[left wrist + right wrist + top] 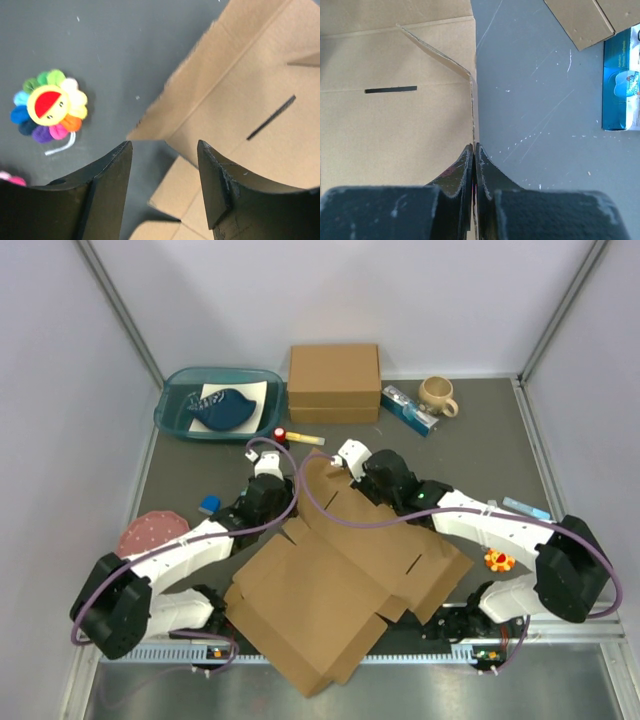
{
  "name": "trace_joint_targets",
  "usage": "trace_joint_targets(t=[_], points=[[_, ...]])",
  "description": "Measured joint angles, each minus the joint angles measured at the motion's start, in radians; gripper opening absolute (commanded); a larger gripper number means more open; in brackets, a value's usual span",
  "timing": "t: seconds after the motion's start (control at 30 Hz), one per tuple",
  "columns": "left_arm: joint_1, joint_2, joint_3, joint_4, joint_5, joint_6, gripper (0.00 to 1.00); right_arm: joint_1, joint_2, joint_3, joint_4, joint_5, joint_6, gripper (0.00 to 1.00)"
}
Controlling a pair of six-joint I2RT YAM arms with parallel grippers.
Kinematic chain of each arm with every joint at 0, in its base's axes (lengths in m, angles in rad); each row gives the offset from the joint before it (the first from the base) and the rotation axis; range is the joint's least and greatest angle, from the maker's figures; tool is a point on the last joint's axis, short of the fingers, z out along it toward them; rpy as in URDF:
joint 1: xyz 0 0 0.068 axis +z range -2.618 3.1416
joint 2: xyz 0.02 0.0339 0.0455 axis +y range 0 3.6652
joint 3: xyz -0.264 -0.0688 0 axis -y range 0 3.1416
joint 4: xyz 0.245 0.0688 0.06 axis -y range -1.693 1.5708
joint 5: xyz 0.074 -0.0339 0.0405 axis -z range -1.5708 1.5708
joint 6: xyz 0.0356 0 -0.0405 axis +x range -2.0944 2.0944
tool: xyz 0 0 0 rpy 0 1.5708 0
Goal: Fold the paper box
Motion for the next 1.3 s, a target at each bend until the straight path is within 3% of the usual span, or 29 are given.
trace_joint_targets(t=[0.2,0.47,0.7,0.87,1.03,1.17,1.3], points=[[0.000,-0.055,-0.032,-0.116,0.130,-0.084,0.61,0.003,0.000,0.000,-0.010,0.008,0.000,0.00],[0.000,-0.013,-0.089,-0.138,0.182,-0.111,0.59,0.005,0.000,-0.004,-0.011,0.010,0.005,0.00],[0.000,0.008,-0.109,-0.066,0.248,-0.114,0.35,0.010,0.000,-0.011,-0.016,0.012,0.005,0.00],[0.000,-0.100,-0.199,0.047,0.328,-0.094,0.22,0.012,0.000,-0.011,-0.019,0.014,0.005,0.00],[-0.005,-0.200,-0.266,0.107,0.359,-0.059,0.16,0.015,0.000,-0.011,-0.019,0.017,0.005,0.00],[-0.076,-0.209,-0.287,0.138,0.324,-0.012,0.16,0.021,0.000,-0.011,-0.020,0.019,0.005,0.00],[-0.238,-0.182,-0.285,0.173,0.218,0.047,0.19,0.024,0.000,-0.011,-0.024,0.034,0.001,0.00]])
